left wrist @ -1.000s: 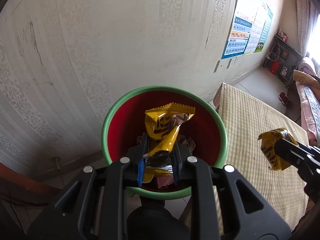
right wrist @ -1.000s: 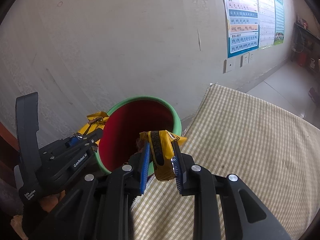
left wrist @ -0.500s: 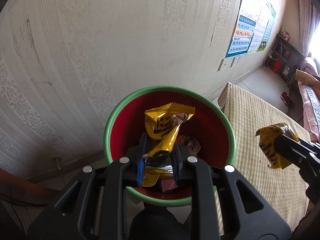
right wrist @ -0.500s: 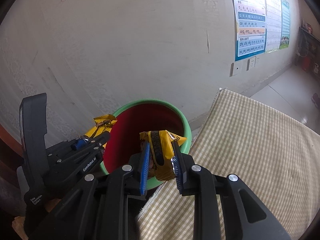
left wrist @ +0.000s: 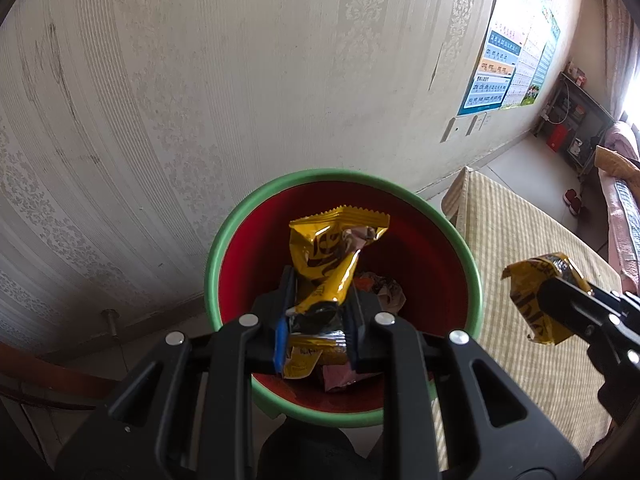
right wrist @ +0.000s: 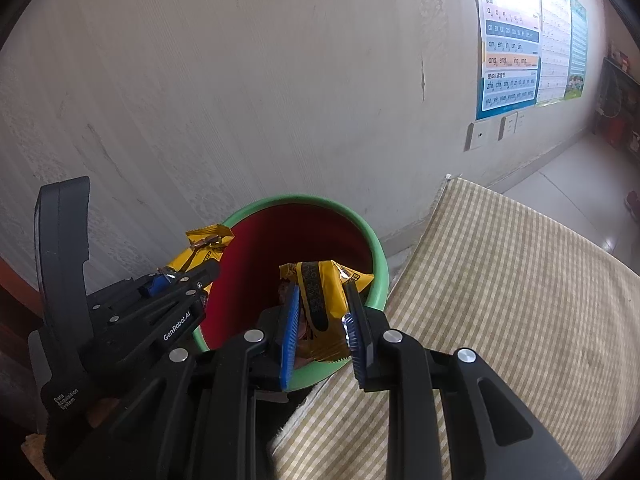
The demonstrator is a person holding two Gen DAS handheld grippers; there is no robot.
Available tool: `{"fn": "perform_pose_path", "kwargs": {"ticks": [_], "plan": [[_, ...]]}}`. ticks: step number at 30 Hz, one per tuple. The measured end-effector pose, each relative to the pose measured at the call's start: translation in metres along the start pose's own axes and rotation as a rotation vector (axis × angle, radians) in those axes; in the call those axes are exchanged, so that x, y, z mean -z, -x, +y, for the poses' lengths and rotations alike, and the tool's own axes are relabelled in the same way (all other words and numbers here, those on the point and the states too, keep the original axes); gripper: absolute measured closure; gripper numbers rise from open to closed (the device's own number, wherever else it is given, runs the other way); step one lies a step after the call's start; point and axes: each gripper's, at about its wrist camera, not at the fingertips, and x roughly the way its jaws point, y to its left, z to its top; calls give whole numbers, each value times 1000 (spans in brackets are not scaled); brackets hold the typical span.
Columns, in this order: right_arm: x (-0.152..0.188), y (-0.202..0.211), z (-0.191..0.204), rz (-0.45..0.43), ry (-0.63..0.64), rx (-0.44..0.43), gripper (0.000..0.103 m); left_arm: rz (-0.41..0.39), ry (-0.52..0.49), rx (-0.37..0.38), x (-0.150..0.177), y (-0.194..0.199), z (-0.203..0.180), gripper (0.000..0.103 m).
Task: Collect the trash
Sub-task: 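Open left tool over the bin while right tool opens to release its wrapper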
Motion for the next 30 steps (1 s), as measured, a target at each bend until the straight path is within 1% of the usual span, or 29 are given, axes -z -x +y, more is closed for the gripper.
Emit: {"fn": "perform_pose_path", "kwargs": {"ticks": [13, 30], "plan": [[-3, -14, -1, 25, 1, 3, 80, 23, -4, -7, -4, -14, 0, 82], [-3, -16, -4, 34, -1, 3, 80, 36, 2, -20, -5, -21, -2, 82]]}}
